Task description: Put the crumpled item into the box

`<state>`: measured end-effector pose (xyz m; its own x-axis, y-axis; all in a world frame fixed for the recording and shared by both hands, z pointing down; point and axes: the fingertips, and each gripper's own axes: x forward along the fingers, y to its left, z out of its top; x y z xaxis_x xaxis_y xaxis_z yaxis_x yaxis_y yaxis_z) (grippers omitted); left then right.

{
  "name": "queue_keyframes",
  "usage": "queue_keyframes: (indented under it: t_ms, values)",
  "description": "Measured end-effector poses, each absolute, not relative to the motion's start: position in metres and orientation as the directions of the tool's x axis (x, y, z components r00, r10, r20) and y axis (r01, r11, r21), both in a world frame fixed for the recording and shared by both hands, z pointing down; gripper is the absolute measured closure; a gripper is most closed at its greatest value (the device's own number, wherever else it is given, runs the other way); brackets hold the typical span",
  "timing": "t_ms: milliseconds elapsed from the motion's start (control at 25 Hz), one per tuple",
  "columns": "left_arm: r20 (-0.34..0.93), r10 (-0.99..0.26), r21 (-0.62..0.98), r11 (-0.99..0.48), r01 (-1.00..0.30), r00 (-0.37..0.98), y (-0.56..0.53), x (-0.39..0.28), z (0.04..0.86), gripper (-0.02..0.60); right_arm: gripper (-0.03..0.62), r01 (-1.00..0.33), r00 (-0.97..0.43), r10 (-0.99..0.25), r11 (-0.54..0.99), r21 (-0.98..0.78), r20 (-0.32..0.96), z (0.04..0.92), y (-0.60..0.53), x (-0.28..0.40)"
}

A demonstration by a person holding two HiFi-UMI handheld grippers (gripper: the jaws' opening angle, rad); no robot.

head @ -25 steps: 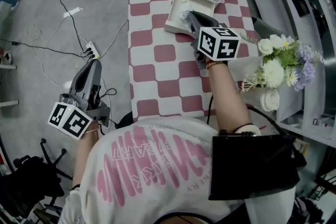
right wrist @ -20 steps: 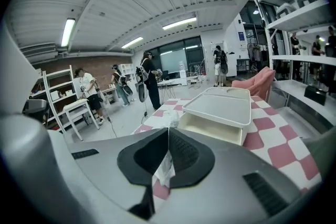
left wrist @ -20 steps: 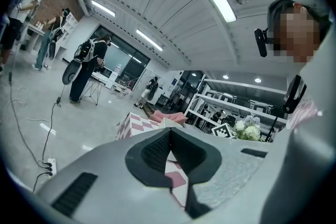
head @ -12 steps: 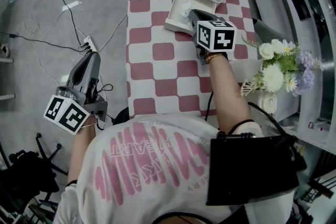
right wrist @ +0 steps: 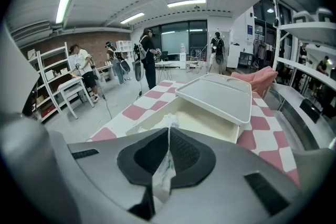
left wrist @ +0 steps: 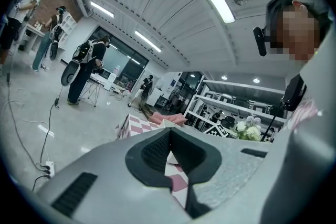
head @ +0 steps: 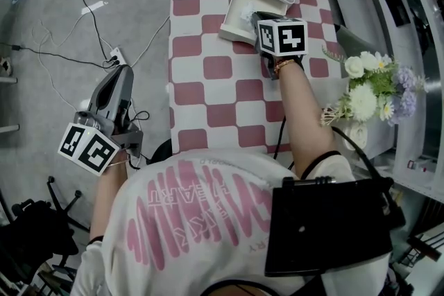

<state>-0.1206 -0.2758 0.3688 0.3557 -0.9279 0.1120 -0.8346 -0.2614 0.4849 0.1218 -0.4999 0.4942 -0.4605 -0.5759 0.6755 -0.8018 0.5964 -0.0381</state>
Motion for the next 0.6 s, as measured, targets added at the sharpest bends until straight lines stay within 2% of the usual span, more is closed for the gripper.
queue_keyframes:
  t_ms: [600]
  values:
    - [0.107,-0.946,0.501,-0.214,-0.838,0.306,-0.258,-0.143,0.376,0.574,0.586,-0.788,-0.397,-0.519,0.615,0.009,0.757,0.514,-0.505,0.12]
